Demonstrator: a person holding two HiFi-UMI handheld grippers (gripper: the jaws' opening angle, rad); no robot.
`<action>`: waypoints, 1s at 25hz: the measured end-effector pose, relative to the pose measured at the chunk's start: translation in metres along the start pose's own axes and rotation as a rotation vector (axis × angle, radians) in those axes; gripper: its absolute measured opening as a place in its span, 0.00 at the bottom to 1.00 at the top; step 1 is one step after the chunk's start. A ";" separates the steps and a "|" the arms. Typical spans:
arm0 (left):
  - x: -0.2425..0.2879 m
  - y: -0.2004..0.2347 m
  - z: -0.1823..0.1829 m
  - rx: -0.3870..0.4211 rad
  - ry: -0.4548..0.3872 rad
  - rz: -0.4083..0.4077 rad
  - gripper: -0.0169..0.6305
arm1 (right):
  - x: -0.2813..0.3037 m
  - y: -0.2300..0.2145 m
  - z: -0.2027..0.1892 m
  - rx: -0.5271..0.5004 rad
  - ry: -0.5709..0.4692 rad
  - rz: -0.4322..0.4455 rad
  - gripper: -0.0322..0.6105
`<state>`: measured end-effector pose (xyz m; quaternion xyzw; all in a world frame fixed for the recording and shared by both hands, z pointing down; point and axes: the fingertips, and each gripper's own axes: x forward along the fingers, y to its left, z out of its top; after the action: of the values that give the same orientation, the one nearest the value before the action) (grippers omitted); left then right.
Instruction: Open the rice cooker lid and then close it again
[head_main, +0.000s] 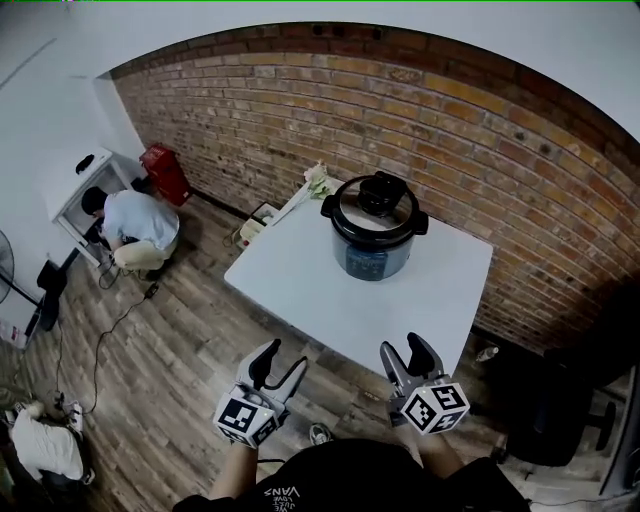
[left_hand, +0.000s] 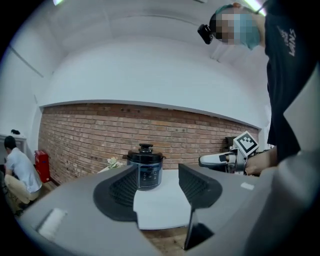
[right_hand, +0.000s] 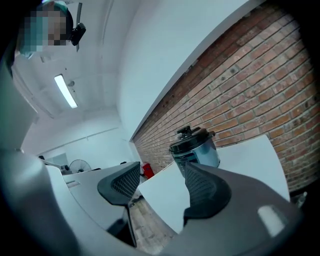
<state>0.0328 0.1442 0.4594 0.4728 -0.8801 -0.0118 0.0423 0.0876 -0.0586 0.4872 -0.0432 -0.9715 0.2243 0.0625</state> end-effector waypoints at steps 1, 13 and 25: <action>0.004 0.009 0.001 0.001 0.006 -0.025 0.38 | 0.005 0.003 0.000 0.004 -0.012 -0.020 0.48; 0.096 0.057 0.000 -0.034 0.035 -0.245 0.38 | 0.043 -0.018 -0.007 0.019 -0.030 -0.186 0.47; 0.216 0.096 0.022 0.018 -0.001 -0.318 0.38 | 0.126 -0.060 0.011 0.019 0.006 -0.160 0.47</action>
<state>-0.1670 0.0167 0.4569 0.6066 -0.7942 -0.0106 0.0353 -0.0413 -0.1026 0.5167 0.0346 -0.9696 0.2276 0.0833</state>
